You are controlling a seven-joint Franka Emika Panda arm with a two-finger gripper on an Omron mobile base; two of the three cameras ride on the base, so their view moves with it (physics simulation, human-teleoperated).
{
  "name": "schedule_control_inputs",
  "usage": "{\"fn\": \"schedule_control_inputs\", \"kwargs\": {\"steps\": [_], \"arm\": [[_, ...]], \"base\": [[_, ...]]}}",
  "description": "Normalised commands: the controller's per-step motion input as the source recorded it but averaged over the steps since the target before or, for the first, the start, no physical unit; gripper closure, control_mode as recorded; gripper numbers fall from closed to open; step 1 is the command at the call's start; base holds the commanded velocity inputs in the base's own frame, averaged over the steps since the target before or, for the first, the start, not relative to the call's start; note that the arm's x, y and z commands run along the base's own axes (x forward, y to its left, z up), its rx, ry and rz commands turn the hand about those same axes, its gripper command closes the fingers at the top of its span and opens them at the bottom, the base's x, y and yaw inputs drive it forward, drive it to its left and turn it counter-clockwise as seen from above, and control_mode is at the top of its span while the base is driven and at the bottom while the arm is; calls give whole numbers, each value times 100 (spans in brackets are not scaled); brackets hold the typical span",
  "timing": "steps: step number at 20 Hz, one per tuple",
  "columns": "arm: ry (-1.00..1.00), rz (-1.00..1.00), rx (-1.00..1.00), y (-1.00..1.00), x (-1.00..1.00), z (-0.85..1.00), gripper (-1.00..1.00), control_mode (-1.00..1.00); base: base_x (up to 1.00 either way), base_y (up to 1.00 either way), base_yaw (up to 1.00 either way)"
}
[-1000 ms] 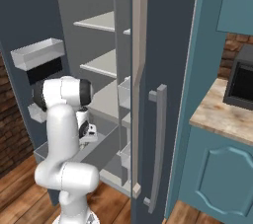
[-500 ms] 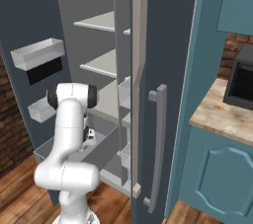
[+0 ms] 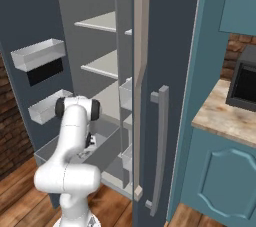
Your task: Take the garlic and eggplant from the fridge shelf and place them in the freezer drawer to begin freezing them.
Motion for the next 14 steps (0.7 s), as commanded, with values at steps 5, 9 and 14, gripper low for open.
{"fn": "schedule_control_inputs", "kwargs": {"steps": [5, 9, 14], "arm": [[8, 0, -7, 6, 56, -54, 100, -100], [4, 0, -9, 18, 48, -32, -100, -100], [0, -1, -2, 7, 8, -4, -100, -100]], "base": [[0, 0, 0], [0, 0, 0], [0, 0, 0]]}}
